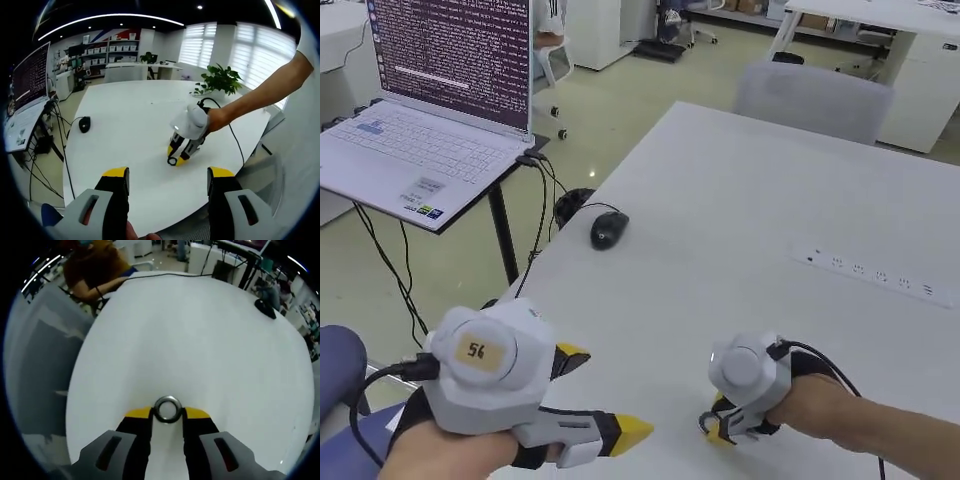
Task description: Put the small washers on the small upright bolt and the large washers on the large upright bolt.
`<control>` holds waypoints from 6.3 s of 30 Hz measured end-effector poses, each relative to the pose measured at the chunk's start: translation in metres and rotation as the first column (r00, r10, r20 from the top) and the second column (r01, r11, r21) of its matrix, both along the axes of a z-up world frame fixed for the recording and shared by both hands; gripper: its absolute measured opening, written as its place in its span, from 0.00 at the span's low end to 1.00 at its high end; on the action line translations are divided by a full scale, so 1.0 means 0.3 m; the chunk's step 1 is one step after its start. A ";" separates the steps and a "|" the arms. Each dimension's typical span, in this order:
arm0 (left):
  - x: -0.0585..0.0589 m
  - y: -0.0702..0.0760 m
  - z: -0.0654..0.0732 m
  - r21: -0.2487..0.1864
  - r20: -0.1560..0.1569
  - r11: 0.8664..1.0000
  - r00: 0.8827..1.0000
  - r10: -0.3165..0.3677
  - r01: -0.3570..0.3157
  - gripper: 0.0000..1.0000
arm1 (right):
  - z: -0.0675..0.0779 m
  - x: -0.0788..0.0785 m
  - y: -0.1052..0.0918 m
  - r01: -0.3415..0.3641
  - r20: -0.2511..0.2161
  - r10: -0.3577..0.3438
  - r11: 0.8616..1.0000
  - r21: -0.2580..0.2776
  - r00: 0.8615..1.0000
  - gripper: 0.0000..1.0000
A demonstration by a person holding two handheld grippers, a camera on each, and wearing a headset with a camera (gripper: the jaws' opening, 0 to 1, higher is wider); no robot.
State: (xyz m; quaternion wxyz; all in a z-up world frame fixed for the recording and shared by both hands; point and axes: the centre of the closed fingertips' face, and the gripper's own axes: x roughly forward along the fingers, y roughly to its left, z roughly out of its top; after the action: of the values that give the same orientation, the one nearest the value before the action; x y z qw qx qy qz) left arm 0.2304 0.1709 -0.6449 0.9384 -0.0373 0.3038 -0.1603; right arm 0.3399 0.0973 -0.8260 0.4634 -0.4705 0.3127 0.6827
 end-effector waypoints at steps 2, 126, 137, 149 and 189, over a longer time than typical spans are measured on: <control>0.000 -0.003 0.000 -0.002 0.001 1.000 1.000 -0.001 0.001 0.62 | 0.001 0.000 0.001 0.023 -0.007 -0.023 1.000 0.003 1.000 0.24; 0.010 0.016 0.003 0.008 -0.007 1.000 1.000 -0.011 0.011 0.62 | 0.058 0.292 -0.119 0.365 0.044 -0.366 0.930 0.035 0.929 0.24; 0.013 0.010 0.000 0.007 -0.005 1.000 1.000 -0.026 0.026 0.62 | 0.085 0.266 -0.140 0.438 0.006 -0.443 0.889 0.133 0.897 0.29; 0.028 -0.002 -0.034 0.022 -0.025 0.996 0.996 -0.080 0.081 0.62 | 0.145 0.185 -0.240 0.577 -0.083 -0.580 0.766 0.283 0.810 0.31; 0.125 -0.074 -0.134 -0.004 -0.036 0.989 0.988 -0.151 0.151 0.64 | 0.227 0.016 -0.734 0.841 -0.329 -0.802 0.354 0.410 0.498 0.66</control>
State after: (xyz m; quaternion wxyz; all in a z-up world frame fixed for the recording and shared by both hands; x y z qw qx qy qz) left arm 0.2679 0.1486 -0.6851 0.9179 -0.0177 0.3226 -0.2303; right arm 0.3446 -0.1229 -0.7580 0.8384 -0.0806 0.3238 0.4309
